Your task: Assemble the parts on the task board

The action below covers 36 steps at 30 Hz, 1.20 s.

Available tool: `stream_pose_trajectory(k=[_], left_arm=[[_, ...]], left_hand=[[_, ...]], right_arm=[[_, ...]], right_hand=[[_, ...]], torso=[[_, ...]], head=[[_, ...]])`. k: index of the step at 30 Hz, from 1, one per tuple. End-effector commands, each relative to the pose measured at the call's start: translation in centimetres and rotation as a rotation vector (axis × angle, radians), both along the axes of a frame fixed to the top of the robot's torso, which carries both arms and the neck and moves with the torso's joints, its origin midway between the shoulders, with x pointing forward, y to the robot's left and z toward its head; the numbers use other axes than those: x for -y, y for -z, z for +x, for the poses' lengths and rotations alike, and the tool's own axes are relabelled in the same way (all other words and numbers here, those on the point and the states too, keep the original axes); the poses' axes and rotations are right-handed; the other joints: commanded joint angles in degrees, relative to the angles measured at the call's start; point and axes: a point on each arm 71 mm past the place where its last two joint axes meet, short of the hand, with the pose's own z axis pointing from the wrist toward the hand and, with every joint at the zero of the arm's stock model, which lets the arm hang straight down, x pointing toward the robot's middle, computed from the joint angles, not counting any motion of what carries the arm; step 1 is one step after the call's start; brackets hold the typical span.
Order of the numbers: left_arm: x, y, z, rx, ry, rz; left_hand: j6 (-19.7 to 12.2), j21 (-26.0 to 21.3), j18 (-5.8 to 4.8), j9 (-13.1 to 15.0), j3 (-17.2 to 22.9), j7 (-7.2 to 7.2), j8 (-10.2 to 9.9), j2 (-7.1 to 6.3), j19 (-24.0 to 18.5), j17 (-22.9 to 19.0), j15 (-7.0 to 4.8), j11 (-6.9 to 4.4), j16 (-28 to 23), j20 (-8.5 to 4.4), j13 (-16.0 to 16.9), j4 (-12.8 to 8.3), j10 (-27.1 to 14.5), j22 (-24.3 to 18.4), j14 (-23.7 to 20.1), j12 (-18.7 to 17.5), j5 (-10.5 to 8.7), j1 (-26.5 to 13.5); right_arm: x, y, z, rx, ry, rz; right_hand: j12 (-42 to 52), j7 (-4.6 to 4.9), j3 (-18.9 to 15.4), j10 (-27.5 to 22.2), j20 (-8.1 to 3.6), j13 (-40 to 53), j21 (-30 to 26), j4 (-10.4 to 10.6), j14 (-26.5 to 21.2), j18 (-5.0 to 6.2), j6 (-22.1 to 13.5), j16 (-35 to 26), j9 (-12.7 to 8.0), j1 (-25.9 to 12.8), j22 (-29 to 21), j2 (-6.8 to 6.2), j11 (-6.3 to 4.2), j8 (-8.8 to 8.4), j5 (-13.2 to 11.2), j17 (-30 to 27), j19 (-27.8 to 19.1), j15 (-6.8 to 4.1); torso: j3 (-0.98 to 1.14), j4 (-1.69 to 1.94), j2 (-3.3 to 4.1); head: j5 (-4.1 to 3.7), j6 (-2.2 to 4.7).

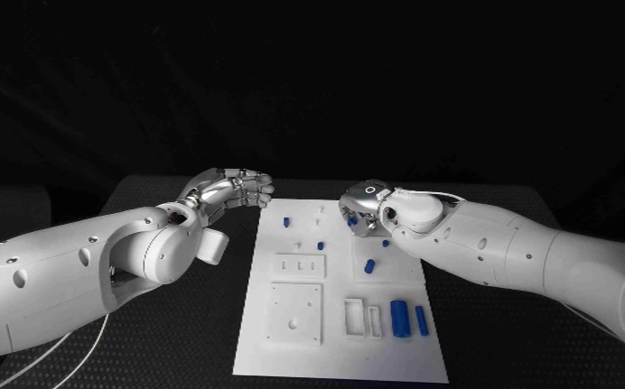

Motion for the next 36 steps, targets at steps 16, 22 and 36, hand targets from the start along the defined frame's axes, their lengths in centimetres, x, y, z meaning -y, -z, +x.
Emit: stream_pose_trajectory(k=[16,22,36], left_arm=[[0.5,-0.2,0.0,0.000,0.026,-0.011],[0.4,-0.2,0.0,0.000,0.024,-0.010],[1.0,-0.1,0.1,0.000,0.033,-0.012]], left_hand=[[-0.10,0.40,0.73,-0.07,0.22,0.26,-0.51,-0.17,-0.34,0.17,0.42,0.19,-0.50,-0.08,-0.14,-0.23,-0.22,1.38,0.08,-0.49,0.18,-0.59],[-0.12,0.43,0.74,-0.08,0.23,0.28,-0.54,-0.17,-0.35,0.20,0.43,0.20,-0.53,-0.07,-0.16,-0.24,-0.25,1.38,0.09,-0.55,0.18,-0.61],[-0.15,0.48,0.75,-0.09,0.25,0.30,-0.59,-0.19,-0.37,0.25,0.44,0.22,-0.60,-0.06,-0.18,-0.27,-0.25,1.38,0.09,-0.65,0.18,-0.66]], right_arm=[[-1.0,-0.6,-0.6,0.140,-0.027,0.045],[-2.0,-1.3,-0.8,0.211,-0.026,0.084],[-4.7,-2.1,-0.9,0.274,-0.038,0.122]], right_hand=[[0.99,-0.63,1.92,3.79,-1.65,1.56,1.99,-0.32,-0.57,1.78,3.35,1.36,1.41,1.32,1.33,1.30,-1.07,1.59,-0.10,-0.41,1.80,-2.10],[0.87,-0.67,2.18,4.09,-1.83,1.69,2.43,-0.31,-0.54,1.78,3.77,1.64,1.55,1.54,1.33,0.94,-1.16,1.66,-0.09,-0.46,1.82,-2.20],[0.65,-0.82,2.71,4.48,-2.00,1.84,2.97,-0.24,-0.59,1.78,4.20,1.96,1.69,1.73,1.29,0.33,-1.26,1.63,-0.09,-0.58,1.74,-2.29]], torso=[[-0.11,-0.03,0.38],[-0.09,-0.04,0.50],[-0.17,0.09,0.75]], head=[[0.10,0.74],[0.31,1.20],[0.35,1.93]])
